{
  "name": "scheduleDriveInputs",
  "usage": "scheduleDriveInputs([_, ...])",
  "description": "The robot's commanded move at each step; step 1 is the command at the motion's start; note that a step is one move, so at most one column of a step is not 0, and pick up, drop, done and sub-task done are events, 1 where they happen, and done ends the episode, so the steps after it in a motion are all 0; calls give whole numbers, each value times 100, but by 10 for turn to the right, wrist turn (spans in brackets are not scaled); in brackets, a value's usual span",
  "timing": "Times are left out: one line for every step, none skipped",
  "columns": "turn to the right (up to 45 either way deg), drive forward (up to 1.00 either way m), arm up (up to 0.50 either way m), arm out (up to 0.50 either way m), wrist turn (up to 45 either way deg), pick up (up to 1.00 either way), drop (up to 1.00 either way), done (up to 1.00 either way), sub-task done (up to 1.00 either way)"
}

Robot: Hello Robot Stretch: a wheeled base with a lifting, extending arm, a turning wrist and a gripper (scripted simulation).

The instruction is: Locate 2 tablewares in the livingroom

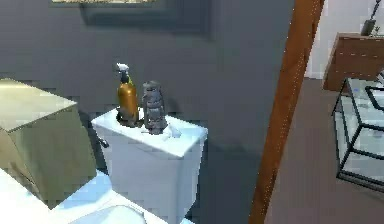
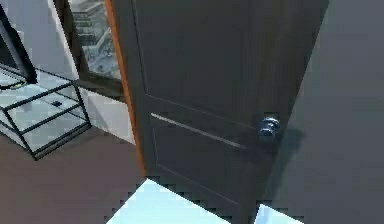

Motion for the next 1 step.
scheduleDriveInputs([-450,0,0,0,0,0,0,0,0])
